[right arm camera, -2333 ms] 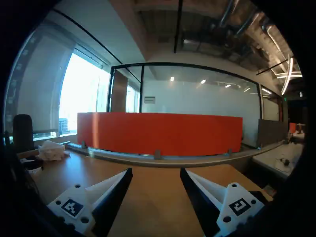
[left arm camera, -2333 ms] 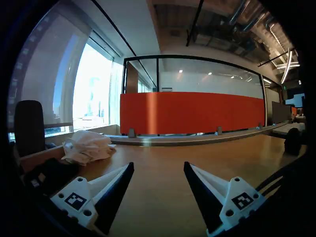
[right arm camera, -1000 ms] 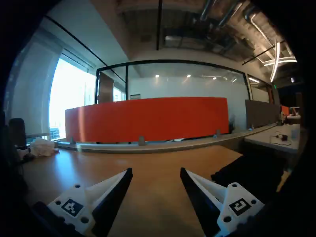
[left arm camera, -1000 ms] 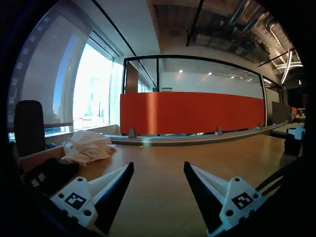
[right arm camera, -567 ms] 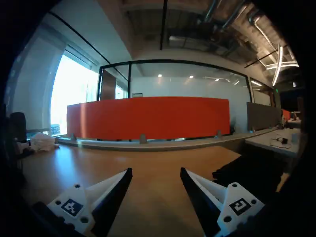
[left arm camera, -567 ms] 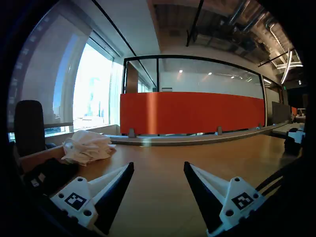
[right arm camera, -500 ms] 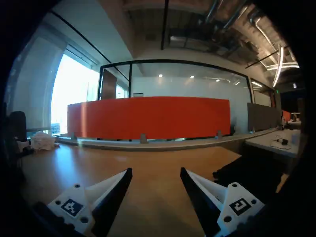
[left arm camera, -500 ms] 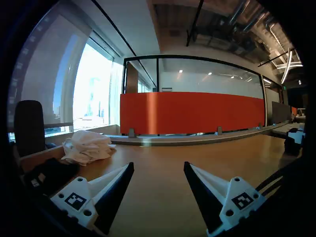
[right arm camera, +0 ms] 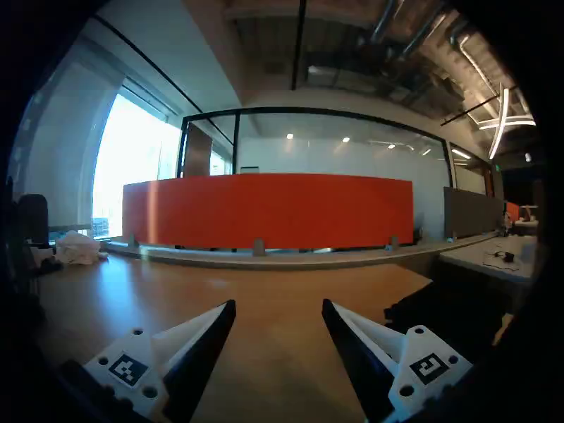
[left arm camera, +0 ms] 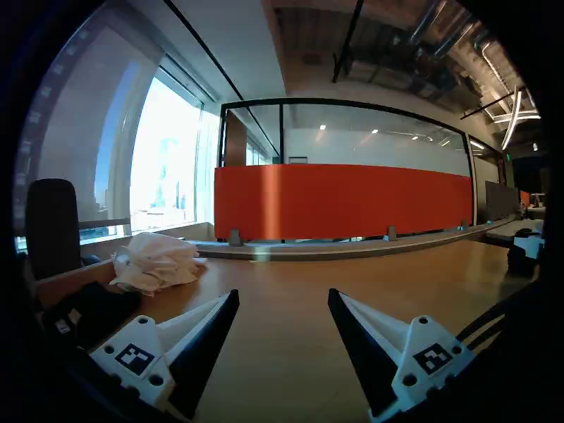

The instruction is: Fold towel

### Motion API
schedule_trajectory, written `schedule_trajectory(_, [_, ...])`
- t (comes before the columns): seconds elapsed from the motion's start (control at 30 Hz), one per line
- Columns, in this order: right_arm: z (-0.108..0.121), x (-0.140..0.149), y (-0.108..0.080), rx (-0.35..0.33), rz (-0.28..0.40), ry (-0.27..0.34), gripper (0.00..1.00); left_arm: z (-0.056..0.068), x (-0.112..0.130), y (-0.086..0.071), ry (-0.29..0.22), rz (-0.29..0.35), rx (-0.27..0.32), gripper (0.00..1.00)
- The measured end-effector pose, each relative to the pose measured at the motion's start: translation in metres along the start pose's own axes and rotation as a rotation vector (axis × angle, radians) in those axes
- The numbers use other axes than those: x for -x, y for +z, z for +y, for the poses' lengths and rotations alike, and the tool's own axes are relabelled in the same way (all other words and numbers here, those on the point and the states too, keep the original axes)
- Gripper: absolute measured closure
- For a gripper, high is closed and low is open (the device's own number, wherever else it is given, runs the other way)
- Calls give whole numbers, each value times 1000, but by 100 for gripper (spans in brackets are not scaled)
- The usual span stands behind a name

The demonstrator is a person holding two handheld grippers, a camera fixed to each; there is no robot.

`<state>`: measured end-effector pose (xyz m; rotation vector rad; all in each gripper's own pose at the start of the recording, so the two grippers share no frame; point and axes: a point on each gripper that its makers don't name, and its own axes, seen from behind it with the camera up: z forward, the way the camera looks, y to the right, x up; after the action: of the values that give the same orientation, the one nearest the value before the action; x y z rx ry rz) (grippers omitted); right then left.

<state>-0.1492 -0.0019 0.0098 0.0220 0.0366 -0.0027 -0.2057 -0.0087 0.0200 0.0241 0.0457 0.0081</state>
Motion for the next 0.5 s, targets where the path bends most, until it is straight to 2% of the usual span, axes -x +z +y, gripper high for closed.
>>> schedule_trajectory(0.33, [1, 0, 0, 2, 1, 0, 4, 0, 0, 0, 0, 0, 0, 6])
schedule_trajectory(0.5, [1, 0, 0, 2, 1, 0, 0, 0, 0, 1, 0, 0, 0, 7])
